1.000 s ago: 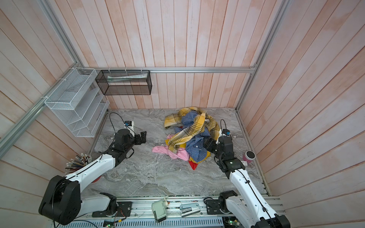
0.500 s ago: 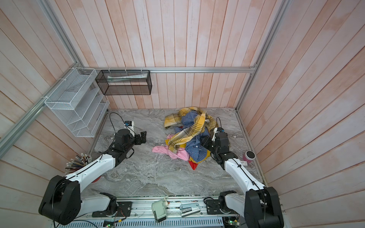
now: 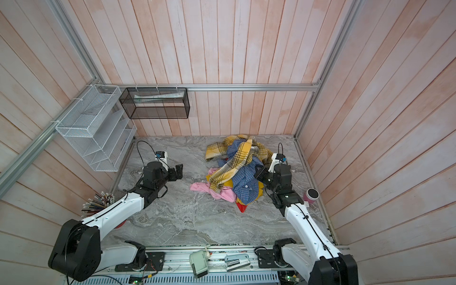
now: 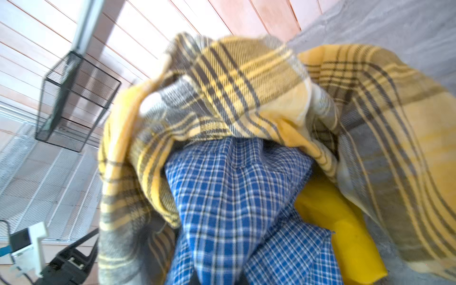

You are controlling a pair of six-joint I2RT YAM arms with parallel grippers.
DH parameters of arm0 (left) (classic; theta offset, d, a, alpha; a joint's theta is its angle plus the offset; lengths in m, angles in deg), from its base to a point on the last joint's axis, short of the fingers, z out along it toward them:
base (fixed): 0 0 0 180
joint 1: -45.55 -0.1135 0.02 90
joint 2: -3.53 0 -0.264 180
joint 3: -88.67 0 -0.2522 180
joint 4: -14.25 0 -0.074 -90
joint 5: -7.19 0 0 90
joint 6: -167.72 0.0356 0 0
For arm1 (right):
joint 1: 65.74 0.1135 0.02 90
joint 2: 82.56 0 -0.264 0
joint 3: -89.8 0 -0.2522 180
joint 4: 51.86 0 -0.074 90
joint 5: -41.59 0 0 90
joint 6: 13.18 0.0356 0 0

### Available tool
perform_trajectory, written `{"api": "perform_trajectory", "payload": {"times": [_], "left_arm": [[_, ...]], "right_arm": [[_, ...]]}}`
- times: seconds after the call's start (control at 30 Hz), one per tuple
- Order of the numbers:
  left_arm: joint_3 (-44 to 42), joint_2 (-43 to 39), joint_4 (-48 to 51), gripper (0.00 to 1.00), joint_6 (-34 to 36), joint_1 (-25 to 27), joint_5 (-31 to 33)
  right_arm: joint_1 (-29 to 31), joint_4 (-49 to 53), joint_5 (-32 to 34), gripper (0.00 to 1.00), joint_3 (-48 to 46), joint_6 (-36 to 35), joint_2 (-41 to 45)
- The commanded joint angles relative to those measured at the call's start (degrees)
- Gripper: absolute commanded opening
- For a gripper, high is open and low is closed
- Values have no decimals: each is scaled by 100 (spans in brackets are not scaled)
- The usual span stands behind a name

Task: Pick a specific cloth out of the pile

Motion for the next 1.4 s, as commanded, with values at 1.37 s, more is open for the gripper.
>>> {"api": "perform_trajectory", "payload": {"times": [1.37], "left_arm": [[203,62,126,100,34,79,49]], "right_arm": [[548,935,31,0,3183,-964,-512]]}}
